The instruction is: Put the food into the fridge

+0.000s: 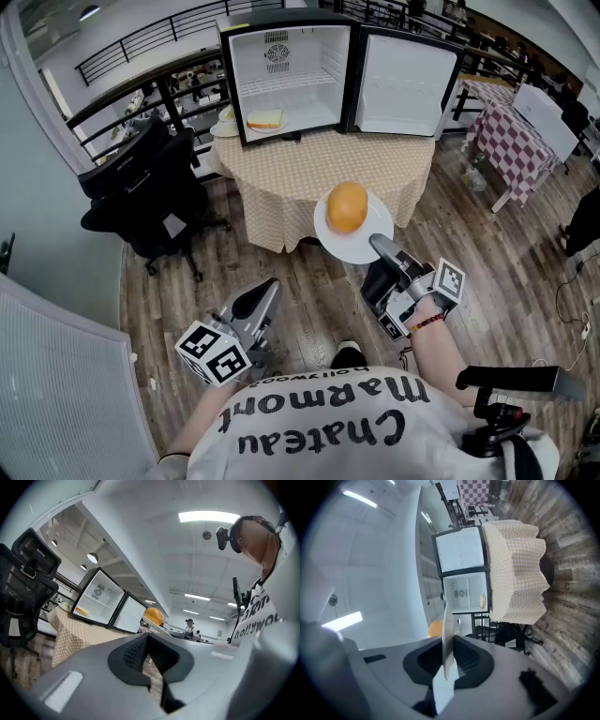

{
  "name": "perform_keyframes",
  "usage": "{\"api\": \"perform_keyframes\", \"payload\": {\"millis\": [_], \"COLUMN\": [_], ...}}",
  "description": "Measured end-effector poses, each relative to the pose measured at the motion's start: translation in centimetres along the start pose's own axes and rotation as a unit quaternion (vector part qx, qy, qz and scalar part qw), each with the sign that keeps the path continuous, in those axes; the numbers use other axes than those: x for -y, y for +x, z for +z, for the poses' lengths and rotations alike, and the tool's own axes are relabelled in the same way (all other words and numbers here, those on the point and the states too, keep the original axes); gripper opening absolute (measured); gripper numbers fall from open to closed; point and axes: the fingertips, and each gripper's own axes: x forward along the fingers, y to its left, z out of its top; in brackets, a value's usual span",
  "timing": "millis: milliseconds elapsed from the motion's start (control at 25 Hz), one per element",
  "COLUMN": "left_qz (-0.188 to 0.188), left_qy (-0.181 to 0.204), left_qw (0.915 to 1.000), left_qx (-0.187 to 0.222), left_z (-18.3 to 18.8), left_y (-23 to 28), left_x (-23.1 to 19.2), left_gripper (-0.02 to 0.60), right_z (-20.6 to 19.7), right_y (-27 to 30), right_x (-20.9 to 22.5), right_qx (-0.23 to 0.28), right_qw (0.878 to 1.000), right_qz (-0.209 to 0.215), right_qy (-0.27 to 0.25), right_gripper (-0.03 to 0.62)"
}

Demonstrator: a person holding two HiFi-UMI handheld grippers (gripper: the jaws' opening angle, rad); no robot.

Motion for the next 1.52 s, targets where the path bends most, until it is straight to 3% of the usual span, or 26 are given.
{"api": "perform_keyframes", "payload": {"millis": [360,640,840,1520], "left_qz": [-0.009,0.001,0.0,0.065], "left_qy": [0.007,-0.014,0.001,0.009], "left_qw": [0.9999,0.9999,1.0,0.9977], "left_qx": [0.009,0.0,0.0,0.018], "left_z": [0.4,-0.6,0.8,8.0], "left_y": [-0.5,-0.2,2.2,13.5], "left_x": [-0.1,-1.7,-4.8,-17.8], "left_gripper": [0.005,0.005,0.005,0.005], "right_z": [-0.1,0.7,3.3,17.4], "right_y": [0.2,1.6,5.9,21.4], "right_x": [0.1,1.6,2.8,6.0], "right_qx": [0.003,0.006,0.002,-0.014], "right_qw": [1.0,1.0,1.0,1.0], "right_qz": [-0.002,-0.015,-0.015,-0.018], "right_qy": [-0.002,0.014,0.016,0.013], "right_gripper": [0.043,0.043,0.032,0.032]}}
